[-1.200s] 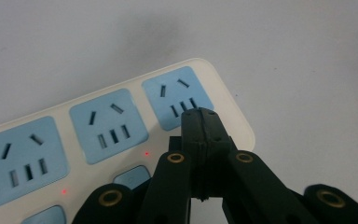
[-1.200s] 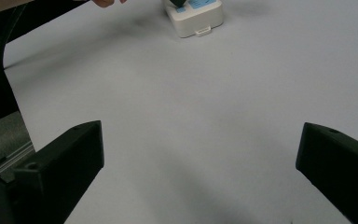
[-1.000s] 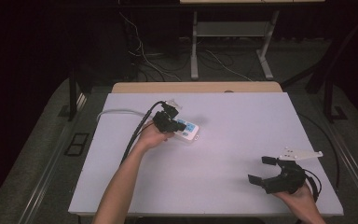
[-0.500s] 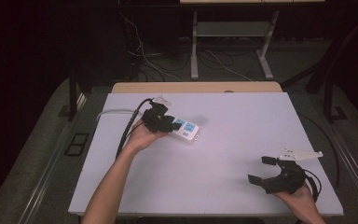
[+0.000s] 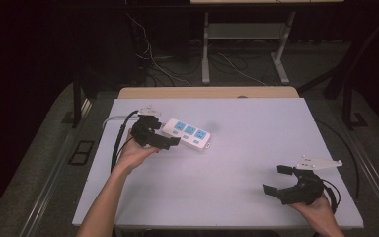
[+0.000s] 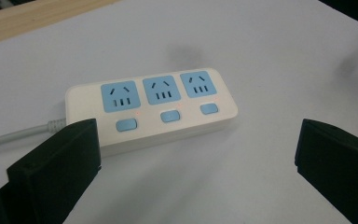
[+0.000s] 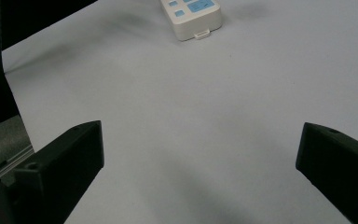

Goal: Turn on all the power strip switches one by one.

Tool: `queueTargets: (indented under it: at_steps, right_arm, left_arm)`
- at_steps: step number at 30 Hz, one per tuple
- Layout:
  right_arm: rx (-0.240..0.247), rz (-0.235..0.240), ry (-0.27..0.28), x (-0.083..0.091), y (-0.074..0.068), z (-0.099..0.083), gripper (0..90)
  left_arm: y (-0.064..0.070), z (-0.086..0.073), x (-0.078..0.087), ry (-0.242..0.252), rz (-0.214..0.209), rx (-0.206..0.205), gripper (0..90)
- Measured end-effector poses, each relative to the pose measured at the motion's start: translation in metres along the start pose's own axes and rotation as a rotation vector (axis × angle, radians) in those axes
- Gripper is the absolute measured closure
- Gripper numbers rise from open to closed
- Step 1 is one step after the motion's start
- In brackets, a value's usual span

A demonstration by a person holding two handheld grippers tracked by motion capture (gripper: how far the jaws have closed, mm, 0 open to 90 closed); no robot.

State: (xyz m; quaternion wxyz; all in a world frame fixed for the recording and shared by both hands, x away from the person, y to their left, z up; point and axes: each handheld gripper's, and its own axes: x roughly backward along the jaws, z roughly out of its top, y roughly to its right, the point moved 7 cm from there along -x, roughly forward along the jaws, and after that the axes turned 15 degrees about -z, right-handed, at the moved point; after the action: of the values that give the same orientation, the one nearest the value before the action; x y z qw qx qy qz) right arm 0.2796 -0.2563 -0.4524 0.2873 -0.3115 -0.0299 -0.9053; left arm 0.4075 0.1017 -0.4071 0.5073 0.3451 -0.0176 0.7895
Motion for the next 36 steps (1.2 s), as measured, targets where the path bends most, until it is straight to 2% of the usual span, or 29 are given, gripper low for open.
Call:
queueTargets:
  at_steps: [18, 29, 36]
  right_arm:
    - [-0.006, 0.0, -0.001, -0.001, -0.001, 0.0, 0.7]
    - [-0.011, 0.003, 0.0, -0.001, -0.003, -0.001, 0.6]
    - [-0.009, 0.007, -0.001, -0.002, -0.004, -0.001, 0.7]
  left_arm:
    - [0.028, -0.046, 0.02, 0.064, 0.015, -0.022, 0.0]
    - [0.05, -0.086, 0.022, 0.143, 0.018, -0.012, 0.0]
    - [0.059, -0.098, 0.023, 0.163, 0.021, -0.015, 0.0]
